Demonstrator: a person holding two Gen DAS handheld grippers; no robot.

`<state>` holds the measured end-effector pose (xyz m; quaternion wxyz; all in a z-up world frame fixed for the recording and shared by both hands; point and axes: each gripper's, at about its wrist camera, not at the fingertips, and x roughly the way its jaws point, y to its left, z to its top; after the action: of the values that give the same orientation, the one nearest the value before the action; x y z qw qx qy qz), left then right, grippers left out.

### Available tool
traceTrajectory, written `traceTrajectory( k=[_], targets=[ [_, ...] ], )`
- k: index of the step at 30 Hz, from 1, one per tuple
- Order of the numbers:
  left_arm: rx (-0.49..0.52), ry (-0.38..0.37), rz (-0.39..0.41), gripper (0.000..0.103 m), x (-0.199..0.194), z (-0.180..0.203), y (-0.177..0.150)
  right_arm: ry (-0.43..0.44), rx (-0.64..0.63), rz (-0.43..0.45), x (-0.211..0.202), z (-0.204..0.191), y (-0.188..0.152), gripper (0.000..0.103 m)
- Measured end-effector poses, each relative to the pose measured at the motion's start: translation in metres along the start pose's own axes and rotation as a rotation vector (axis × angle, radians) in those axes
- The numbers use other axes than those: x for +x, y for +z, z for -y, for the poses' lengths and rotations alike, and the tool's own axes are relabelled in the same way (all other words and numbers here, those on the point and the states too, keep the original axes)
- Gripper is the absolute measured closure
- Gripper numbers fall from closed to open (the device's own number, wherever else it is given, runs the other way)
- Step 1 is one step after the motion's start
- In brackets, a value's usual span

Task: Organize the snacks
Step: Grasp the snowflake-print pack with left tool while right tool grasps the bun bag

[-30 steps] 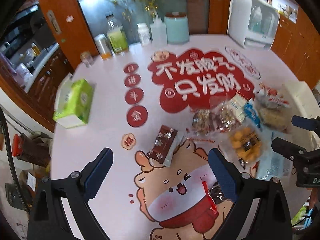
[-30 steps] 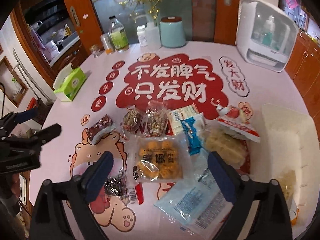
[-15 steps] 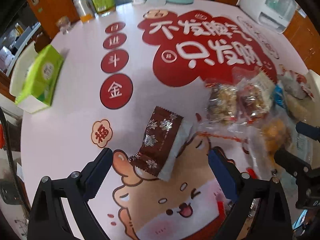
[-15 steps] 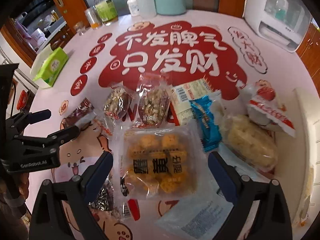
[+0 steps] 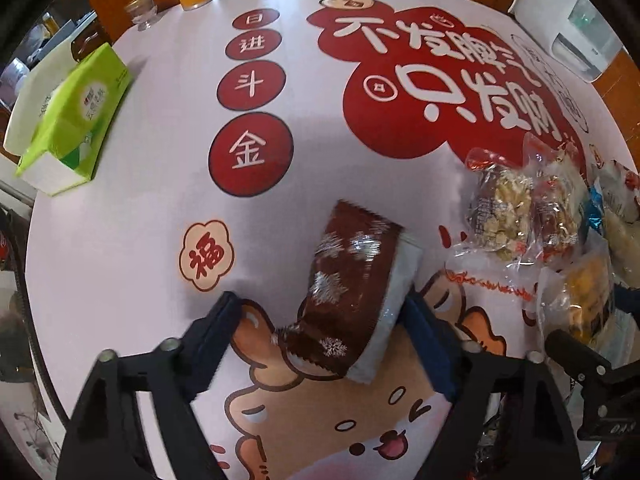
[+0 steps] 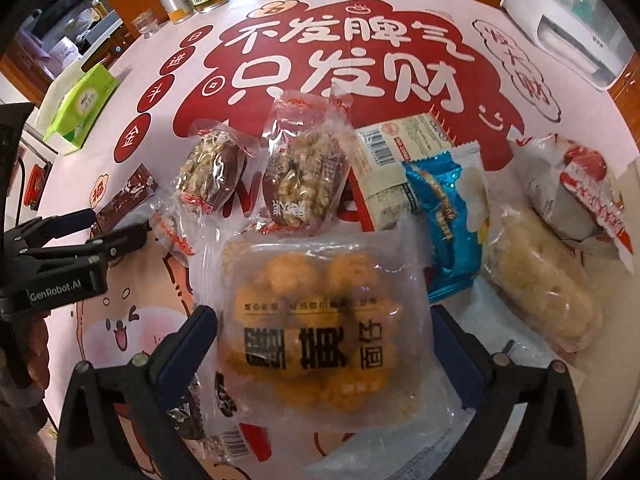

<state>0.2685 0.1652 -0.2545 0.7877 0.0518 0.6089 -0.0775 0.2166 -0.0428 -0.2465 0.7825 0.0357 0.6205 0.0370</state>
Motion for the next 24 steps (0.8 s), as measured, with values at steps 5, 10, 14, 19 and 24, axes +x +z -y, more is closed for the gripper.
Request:
traceTrajectory(
  k=[5, 10, 14, 19, 24],
  targets=[
    [-0.001, 0.005, 0.013, 0.067, -0.008, 0.002, 0.000, 0.054, 0.059, -0.012, 0.006, 0.007, -0.001, 0.004],
    [-0.008, -0.004, 0.025, 0.069, -0.027, 0.006, -0.017, 0.034, 0.014, 0.012, -0.004, -0.002, -0.003, 0.024],
    [0.012, 0.000, 0.075, 0.069, -0.059, 0.015, -0.029, 0.039, 0.016, -0.010, -0.010, -0.003, -0.006, 0.027],
    [0.023, -0.020, 0.130, 0.069, -0.104, 0.026, -0.041, 0.060, -0.008, 0.007, -0.033, -0.011, -0.017, 0.027],
    [0.037, -0.041, 0.205, 0.069, -0.150, 0.042, -0.053, 0.071, -0.049, 0.090, -0.072, -0.015, -0.030, 0.027]
  ],
)
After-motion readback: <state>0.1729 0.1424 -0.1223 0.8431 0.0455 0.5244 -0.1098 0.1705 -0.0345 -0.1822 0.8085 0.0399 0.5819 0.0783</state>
